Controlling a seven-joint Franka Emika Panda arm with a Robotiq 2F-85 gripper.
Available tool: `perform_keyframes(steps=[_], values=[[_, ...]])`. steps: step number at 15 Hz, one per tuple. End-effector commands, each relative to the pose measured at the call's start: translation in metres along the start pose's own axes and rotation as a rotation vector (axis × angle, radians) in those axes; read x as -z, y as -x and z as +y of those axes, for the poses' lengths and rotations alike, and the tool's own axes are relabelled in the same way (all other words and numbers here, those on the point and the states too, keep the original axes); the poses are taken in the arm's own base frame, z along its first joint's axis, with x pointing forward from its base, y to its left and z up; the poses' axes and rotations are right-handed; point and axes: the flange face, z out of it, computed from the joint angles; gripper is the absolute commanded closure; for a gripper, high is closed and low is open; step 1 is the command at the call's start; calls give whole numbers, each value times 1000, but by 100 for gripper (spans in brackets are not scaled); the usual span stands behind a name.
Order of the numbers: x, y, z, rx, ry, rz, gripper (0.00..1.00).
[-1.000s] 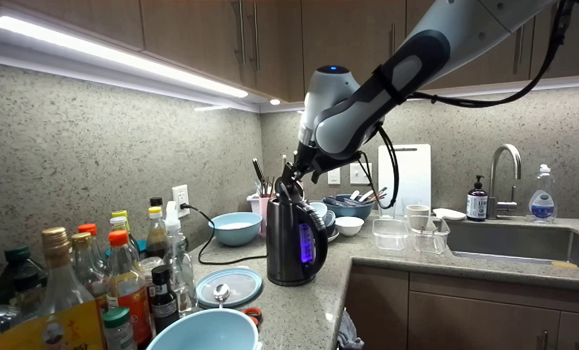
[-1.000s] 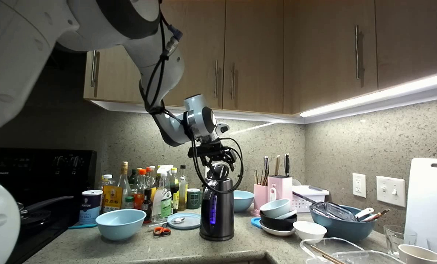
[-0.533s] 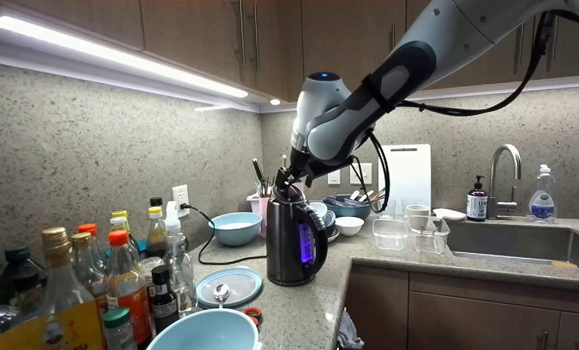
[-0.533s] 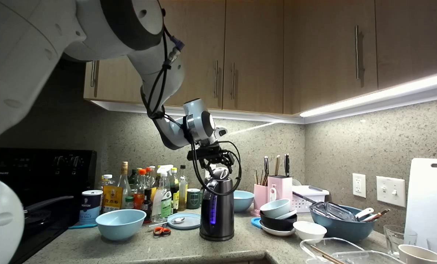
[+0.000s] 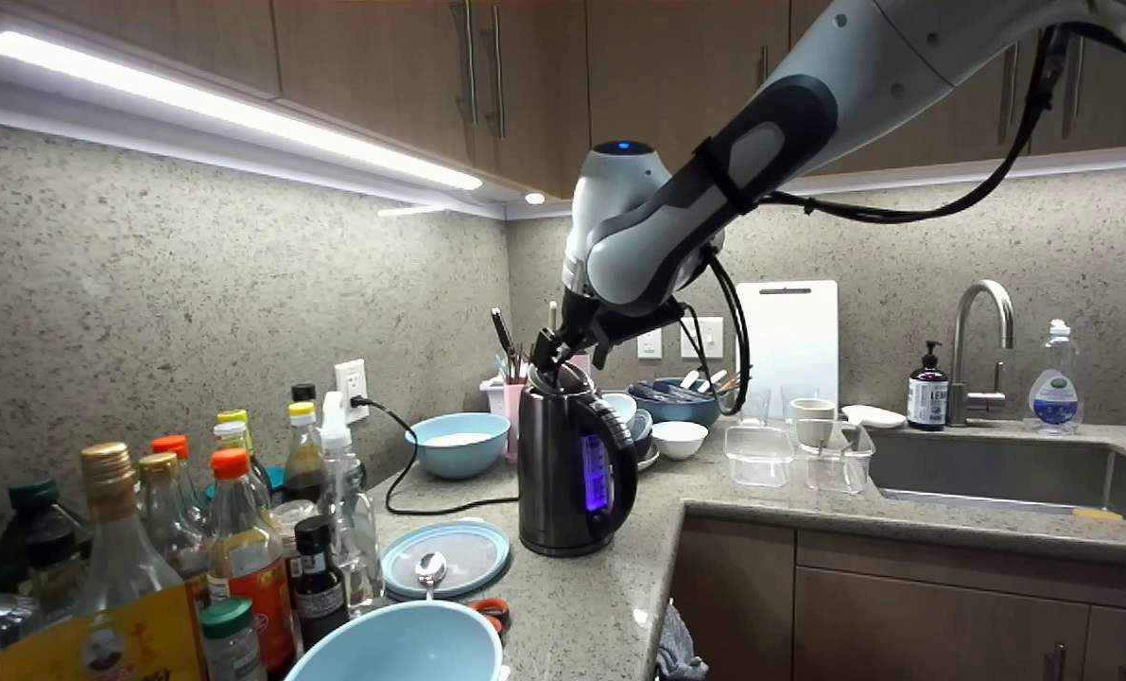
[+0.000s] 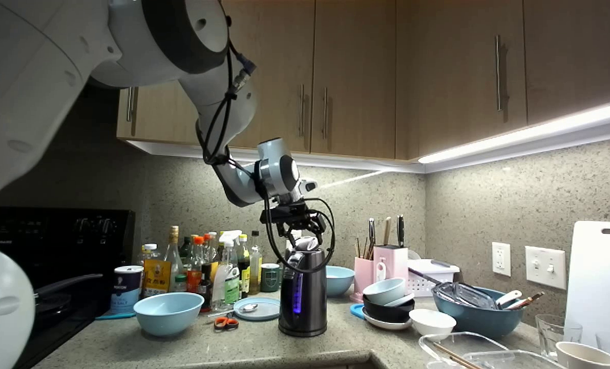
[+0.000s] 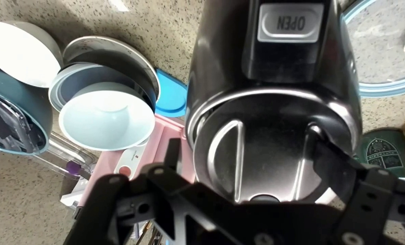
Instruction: Close the kettle
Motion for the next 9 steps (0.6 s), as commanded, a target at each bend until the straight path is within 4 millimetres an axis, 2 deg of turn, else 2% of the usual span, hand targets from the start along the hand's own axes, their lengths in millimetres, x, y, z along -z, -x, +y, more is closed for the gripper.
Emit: perform_keyframes(steps=[1,7,9], values=[[-10,7,-2,43,16,-107,0],[-27,19,-2,180,12,-344,0],[-27,14,-6,199,16,-293,0]])
